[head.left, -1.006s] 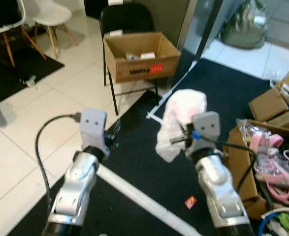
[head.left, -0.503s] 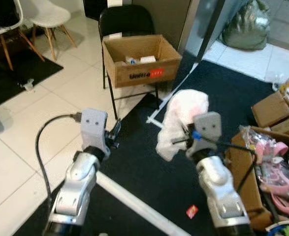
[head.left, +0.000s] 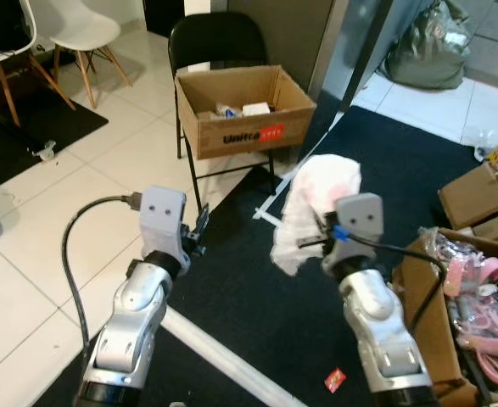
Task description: Picking trash to rubbish bin
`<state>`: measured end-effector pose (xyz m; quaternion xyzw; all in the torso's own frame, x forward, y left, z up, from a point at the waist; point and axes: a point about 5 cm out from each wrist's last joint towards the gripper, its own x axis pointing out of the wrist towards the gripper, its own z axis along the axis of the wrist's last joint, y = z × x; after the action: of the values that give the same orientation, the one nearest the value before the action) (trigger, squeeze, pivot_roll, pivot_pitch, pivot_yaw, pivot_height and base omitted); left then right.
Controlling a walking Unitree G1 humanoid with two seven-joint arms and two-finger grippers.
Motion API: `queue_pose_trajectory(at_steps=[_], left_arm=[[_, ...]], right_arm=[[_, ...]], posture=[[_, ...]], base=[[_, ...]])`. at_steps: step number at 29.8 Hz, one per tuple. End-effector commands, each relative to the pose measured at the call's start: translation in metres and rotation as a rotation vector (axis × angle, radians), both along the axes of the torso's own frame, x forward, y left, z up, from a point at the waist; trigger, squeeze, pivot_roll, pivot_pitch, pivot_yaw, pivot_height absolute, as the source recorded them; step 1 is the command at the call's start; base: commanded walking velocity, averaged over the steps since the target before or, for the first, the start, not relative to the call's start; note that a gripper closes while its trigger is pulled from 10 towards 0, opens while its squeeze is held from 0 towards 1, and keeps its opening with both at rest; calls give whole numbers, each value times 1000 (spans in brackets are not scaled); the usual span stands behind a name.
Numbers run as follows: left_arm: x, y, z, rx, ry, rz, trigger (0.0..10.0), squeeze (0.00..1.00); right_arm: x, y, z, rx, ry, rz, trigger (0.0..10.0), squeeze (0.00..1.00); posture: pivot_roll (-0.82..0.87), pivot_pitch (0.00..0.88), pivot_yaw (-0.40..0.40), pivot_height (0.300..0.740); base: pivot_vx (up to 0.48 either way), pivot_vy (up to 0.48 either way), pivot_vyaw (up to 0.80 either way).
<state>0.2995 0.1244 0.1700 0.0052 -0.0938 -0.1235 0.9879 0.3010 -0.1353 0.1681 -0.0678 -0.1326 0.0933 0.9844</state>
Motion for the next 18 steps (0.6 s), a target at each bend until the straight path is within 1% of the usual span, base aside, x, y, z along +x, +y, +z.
queue_pose_trajectory(at_steps=[1, 3, 18], left_arm=[[-1, -2, -6, 15, 26, -8, 10000, 0], [-1, -2, -6, 17, 26, -9, 10000, 0], [-1, -3, -5, 13, 25, -10, 10000, 0]], right_arm=[[-1, -7, -3, -10, 18, -26, 10000, 0], [-1, -7, -3, -11, 17, -26, 10000, 0], [-1, -8, -3, -12, 16, -29, 10000, 0]], posture=[[-8, 171, -13, 740], [-8, 172, -14, 740], [-8, 176, -13, 740]], base=[[292, 0, -544], [292, 0, -513], [295, 0, 0]])
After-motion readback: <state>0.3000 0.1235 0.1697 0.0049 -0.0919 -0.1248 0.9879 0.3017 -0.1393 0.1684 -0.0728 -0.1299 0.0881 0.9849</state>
